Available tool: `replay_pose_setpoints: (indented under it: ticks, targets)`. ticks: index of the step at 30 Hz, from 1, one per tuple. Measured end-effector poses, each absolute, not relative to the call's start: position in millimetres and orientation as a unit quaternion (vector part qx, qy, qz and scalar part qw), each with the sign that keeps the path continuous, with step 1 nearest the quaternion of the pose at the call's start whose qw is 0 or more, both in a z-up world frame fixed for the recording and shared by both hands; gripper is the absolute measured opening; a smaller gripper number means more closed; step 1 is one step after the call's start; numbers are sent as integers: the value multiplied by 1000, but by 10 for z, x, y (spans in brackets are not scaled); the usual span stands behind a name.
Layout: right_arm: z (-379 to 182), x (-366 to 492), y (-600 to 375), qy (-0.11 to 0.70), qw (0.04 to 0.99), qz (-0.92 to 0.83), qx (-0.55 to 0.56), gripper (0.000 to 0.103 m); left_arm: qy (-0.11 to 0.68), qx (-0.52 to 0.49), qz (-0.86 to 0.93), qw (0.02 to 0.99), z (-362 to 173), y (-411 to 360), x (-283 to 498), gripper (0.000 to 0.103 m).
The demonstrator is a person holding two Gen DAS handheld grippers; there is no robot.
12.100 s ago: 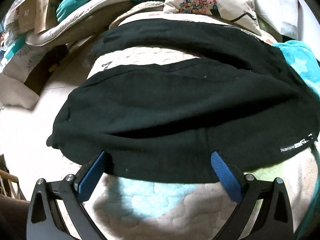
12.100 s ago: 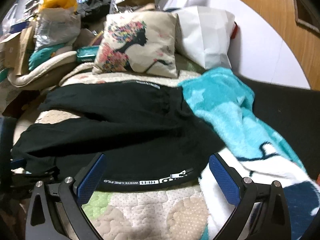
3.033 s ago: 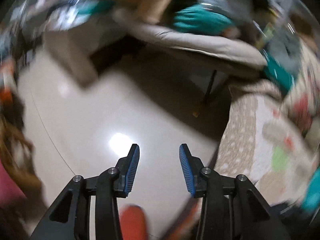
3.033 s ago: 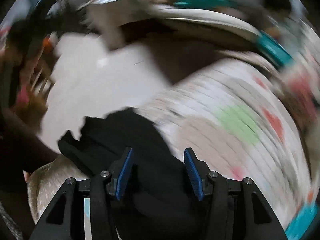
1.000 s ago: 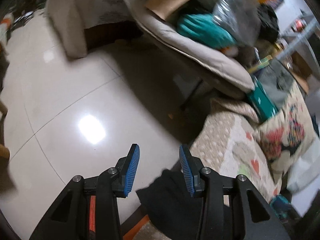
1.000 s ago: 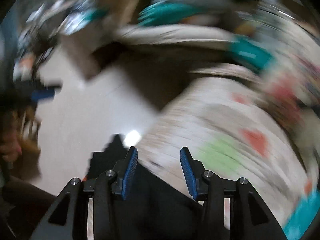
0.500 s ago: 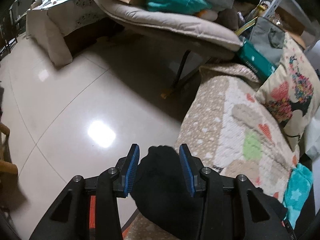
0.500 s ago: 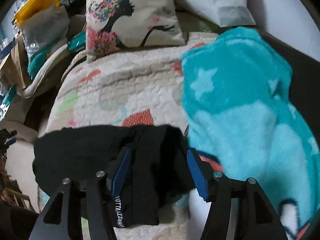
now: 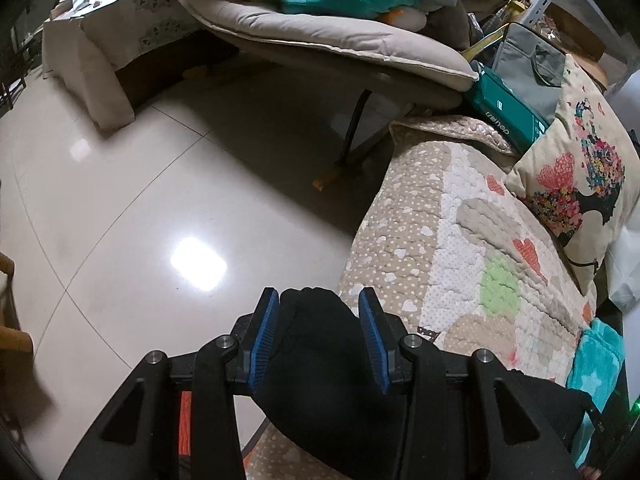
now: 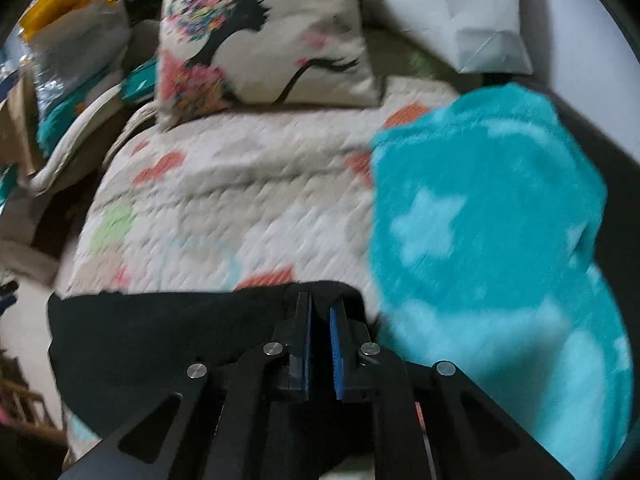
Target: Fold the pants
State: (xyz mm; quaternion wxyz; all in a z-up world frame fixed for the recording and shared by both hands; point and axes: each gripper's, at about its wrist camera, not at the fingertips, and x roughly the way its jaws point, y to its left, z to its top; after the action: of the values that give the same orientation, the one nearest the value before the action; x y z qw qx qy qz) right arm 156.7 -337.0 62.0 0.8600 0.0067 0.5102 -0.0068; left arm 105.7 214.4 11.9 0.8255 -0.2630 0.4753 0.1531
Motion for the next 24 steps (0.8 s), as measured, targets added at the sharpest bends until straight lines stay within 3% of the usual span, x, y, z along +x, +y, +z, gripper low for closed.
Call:
replay_pose_setpoints:
  ticks: [3,6,9,11,12,13,20,24]
  targets:
    - [390,1592,-3274,542,838,-37,-54,11,478,-264,153,823,113,2160,1061,40]
    - [299,1479,-3313,541,830,-95,-99,20,478,-260,152,825,124,2155,1066,40]
    - [491,1289,-3541,515,850,-101,-36,28,478,-259,147,826,128,2132,1073,40]
    - [644,1105,-3662,500,861,-91,28,44,480,-260,145,825,125,2126,1077,40]
    - [705,974,-3710,493,864,-81,66,58,480,-261,144,825,127,2124,1078,40]
    - [718,814,-3731,489,864,-65,105,62,481,-267,141,824,123,2130,1077,40]
    - [183,435,-3528,528,831,-67,165,62,479,-266,135,825,139,2131,1027,40]
    - [154,616,-3467,496,848,-79,170,66,475,-278,142,823,141,2229,988,40]
